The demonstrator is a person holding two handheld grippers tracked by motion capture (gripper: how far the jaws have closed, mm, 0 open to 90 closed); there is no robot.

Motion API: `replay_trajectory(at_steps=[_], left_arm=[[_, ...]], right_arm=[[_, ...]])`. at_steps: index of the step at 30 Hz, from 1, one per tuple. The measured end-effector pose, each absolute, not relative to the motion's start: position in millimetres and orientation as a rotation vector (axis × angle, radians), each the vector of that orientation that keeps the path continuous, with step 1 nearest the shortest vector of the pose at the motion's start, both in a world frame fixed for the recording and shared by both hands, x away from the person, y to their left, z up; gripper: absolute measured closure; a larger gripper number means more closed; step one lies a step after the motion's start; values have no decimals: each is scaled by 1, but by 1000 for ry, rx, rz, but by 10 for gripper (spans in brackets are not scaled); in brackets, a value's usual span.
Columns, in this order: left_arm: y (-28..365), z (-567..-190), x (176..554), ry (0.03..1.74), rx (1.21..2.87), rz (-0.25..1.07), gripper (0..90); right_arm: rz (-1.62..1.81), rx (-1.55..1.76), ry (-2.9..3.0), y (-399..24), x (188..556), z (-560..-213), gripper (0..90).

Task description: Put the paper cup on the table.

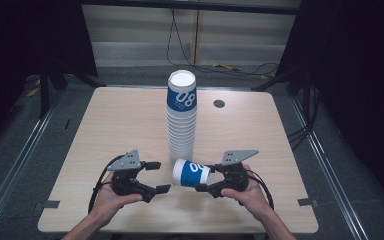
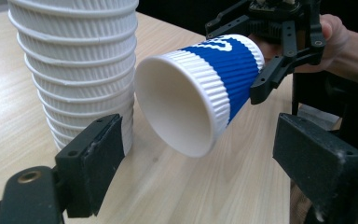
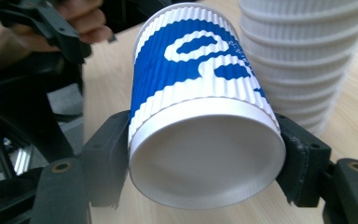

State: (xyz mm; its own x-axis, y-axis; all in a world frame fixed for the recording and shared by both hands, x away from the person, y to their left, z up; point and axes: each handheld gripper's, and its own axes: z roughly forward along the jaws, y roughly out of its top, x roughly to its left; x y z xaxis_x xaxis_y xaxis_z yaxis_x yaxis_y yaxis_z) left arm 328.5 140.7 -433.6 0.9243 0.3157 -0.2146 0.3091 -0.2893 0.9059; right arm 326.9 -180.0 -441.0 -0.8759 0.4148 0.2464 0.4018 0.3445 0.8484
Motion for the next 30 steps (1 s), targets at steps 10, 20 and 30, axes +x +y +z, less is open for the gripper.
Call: replay_trajectory(at_steps=[10,20,30], left_arm=[[141,-431,328,452,1851,-12,157],[140,-429,327,440,1811,-30,156],[138,-426,326,404,1777,-45,155]], right_arm=[[1718,747,2477,-178,323,-448,286],[1897,680,2414,-177,322,-447,287],[1999,631,2353,-176,320,-446,287]])
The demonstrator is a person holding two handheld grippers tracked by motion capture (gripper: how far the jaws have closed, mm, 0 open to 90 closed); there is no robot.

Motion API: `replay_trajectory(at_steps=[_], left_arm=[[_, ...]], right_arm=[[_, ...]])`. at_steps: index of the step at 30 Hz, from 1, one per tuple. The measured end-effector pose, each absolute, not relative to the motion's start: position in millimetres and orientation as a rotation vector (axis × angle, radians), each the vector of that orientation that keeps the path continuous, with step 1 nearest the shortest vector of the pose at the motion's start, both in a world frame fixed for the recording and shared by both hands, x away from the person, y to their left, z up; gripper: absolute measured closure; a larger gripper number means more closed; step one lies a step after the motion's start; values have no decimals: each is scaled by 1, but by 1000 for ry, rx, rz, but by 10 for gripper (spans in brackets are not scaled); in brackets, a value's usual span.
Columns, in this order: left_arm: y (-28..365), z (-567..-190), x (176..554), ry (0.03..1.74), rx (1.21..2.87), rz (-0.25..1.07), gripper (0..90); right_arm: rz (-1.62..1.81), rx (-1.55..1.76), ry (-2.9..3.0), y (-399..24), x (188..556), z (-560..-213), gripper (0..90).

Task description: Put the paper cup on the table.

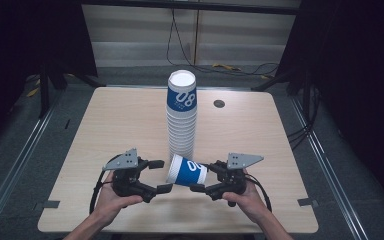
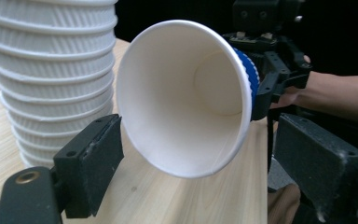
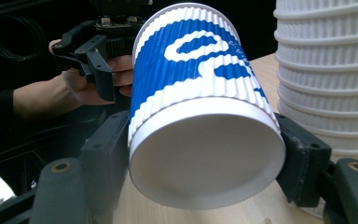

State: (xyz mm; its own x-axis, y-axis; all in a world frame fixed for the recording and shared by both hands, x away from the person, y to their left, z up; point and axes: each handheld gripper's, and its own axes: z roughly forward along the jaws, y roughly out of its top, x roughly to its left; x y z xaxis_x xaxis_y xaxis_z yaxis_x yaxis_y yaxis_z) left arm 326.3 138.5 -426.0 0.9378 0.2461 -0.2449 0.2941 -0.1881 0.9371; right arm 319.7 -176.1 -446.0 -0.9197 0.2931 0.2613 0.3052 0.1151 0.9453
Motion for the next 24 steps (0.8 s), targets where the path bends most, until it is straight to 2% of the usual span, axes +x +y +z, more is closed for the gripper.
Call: replay_trajectory(at_steps=[14,20,24], left_arm=[[133,-427,328,399,1779,-61,151],[132,-429,329,411,1789,-56,65],[130,-429,328,388,1786,-73,106]], right_arm=[[-1948,-533,-2357,-166,317,-449,289],[-1957,-508,-2343,-163,316,-449,290],[-1962,-506,-2341,-162,316,-449,290]])
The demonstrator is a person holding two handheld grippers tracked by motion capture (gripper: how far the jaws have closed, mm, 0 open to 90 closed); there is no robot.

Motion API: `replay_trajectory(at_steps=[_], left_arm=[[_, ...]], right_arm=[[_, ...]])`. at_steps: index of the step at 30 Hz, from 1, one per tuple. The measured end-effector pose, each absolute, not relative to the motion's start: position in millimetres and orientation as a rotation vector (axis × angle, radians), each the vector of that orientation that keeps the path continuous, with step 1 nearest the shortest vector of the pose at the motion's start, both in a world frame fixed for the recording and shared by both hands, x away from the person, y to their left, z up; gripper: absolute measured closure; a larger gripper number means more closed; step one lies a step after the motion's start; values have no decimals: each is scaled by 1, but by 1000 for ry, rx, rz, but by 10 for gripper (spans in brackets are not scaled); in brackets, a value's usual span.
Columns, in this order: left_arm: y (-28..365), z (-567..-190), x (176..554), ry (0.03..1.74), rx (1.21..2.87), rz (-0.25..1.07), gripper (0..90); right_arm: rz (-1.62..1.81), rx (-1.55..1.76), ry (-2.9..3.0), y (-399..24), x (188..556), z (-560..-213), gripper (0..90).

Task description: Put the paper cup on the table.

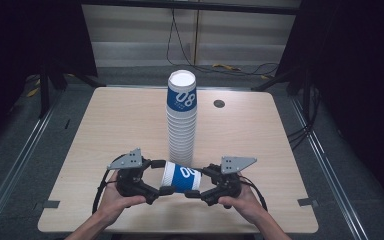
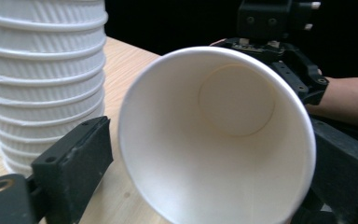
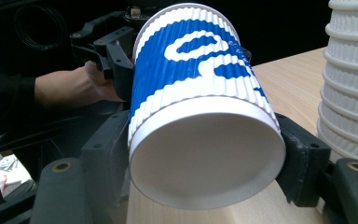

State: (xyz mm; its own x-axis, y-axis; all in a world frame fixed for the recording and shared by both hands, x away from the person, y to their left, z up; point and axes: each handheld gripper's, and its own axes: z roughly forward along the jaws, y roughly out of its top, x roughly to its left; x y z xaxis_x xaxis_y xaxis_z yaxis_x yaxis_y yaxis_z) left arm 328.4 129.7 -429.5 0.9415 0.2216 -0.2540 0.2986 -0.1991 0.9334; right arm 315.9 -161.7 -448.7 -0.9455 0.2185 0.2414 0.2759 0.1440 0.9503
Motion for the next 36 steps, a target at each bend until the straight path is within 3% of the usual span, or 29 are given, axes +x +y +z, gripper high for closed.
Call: replay_trajectory(at_steps=[15,26,36], left_arm=[[126,-430,326,381,1804,-97,101],[128,-427,325,357,1798,-121,174],[127,-426,322,337,1814,-107,189]], right_arm=[[-1964,-460,-2364,-156,313,-447,288],[-1880,-469,-2406,-155,314,-448,249],[-1826,-468,-2438,-154,313,-448,235]])
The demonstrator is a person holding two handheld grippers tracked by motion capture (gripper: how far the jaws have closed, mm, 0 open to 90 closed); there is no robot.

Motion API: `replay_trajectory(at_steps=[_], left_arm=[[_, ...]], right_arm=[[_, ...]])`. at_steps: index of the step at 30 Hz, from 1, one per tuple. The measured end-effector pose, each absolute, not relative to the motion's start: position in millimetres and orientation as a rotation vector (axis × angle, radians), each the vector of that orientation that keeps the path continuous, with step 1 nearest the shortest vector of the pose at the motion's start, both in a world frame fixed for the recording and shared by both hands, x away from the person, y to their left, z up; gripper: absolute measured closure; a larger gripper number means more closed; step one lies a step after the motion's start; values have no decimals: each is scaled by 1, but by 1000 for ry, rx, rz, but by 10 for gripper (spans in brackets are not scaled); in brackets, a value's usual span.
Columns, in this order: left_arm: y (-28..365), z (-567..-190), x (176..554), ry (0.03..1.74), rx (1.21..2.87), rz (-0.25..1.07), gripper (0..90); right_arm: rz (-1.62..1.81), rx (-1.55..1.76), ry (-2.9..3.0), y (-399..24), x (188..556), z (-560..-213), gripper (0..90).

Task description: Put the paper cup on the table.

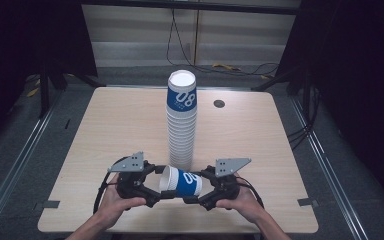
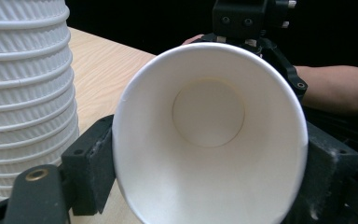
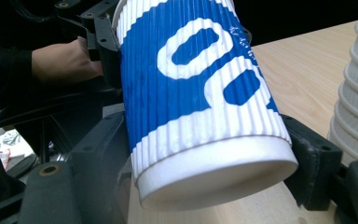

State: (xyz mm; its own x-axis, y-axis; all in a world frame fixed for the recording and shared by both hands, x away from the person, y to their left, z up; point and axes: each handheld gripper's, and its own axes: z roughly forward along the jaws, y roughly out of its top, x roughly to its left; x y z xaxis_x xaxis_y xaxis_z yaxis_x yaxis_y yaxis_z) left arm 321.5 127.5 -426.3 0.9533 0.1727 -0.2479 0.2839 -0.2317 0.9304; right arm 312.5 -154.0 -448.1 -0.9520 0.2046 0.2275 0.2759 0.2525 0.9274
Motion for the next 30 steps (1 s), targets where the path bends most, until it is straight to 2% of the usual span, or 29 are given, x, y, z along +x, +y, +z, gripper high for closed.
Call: replay_trajectory(at_steps=[19,30], left_arm=[[148,-421,334,428,1799,-67,185],[159,-421,342,500,1886,-19,183]], right_arm=[[-1699,-687,-2512,-161,317,-452,184],[-1603,-874,-2646,-177,321,-454,184]])
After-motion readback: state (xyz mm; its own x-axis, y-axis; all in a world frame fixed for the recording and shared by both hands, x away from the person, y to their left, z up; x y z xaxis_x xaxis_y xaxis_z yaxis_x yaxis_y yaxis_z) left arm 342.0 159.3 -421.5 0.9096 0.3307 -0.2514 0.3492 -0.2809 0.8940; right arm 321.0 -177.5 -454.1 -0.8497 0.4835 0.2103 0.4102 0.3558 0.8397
